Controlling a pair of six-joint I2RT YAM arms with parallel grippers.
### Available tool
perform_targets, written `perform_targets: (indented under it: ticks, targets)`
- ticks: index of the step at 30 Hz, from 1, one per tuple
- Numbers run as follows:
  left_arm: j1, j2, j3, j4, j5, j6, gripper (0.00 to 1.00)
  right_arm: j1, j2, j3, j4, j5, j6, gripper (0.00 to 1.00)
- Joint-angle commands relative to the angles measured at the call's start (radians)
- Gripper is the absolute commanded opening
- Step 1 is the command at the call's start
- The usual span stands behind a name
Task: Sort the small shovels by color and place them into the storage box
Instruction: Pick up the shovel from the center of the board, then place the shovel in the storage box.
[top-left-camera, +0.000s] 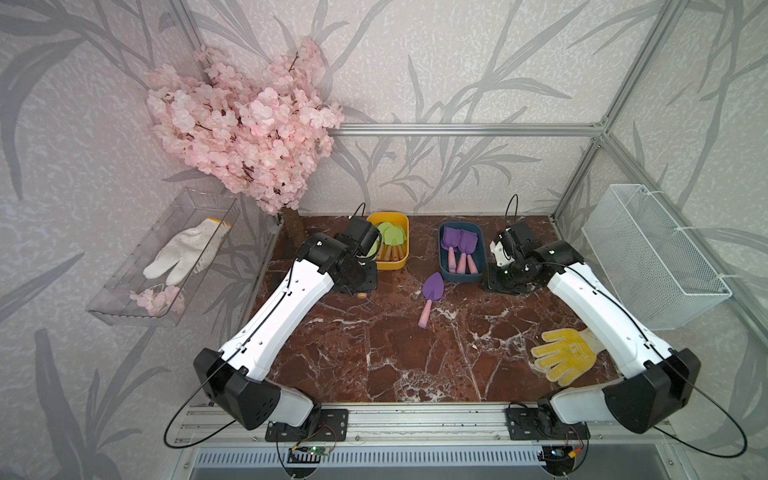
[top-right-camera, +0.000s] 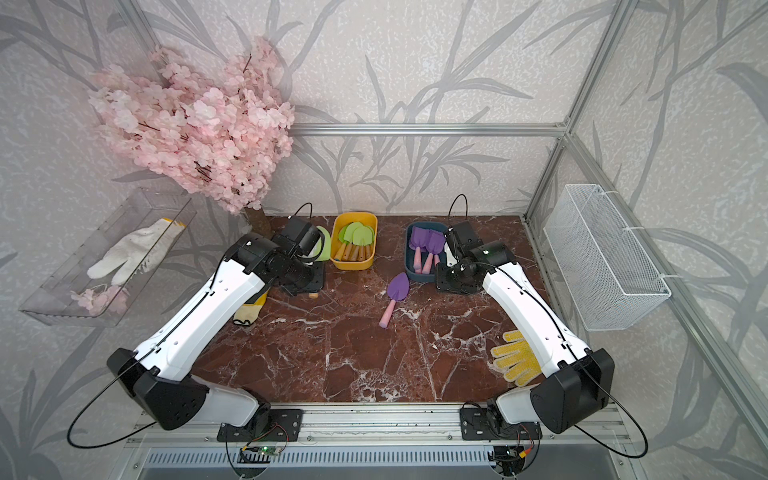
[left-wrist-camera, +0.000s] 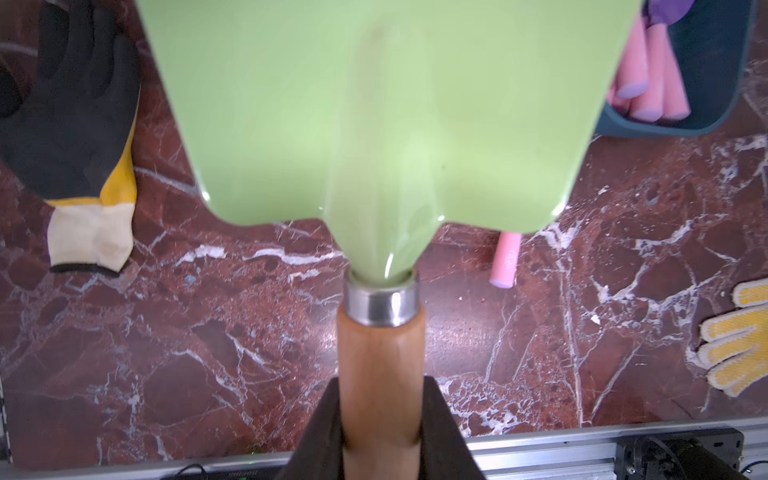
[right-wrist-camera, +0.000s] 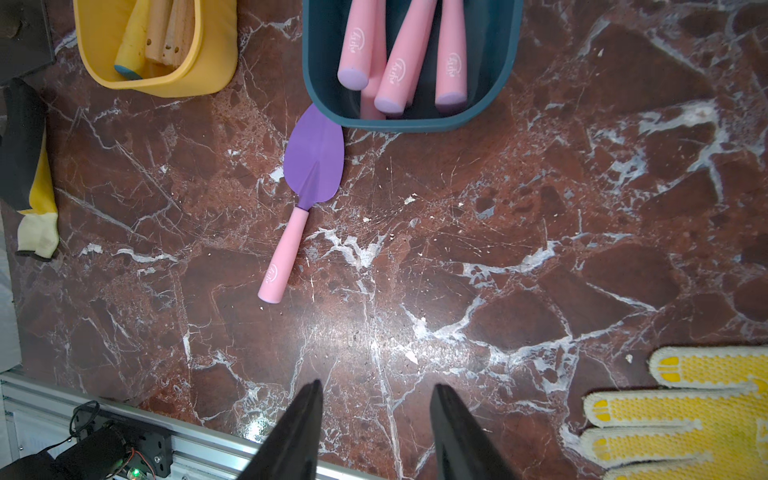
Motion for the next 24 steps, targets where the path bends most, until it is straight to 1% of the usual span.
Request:
perform_targets:
  ticks: [1, 8, 12, 18, 21, 24]
  targets:
    - [0.008, 0.076, 0.113, -0.02, 0.016, 0.059, 0.0, 0.005, 0.008, -0.013, 0.009, -0.015, 0.003, 0.47]
    - [0.031, 0.257, 0.351, -0.041, 0.05, 0.121, 0.0, 0.006, 0.011, -0.017, 0.009, -0.02, -0.007, 0.47]
    - [0.052, 0.388, 0.522, -0.083, 0.063, 0.175, 0.01, 0.005, 0.01, -0.024, 0.011, -0.02, -0.013, 0.47]
    - [0.085, 0.594, 0.785, -0.17, 0.063, 0.216, 0.01, 0.006, 0.005, -0.049, 0.02, -0.027, -0.018, 0.47]
    - [0.099, 0.661, 0.837, -0.164, 0.068, 0.223, 0.02, 0.006, 0.007, -0.06, 0.03, -0.035, -0.018, 0.47]
    - [0.111, 0.704, 0.836, -0.133, 0.071, 0.234, 0.02, 0.005, 0.01, -0.066, 0.033, -0.038, -0.02, 0.47]
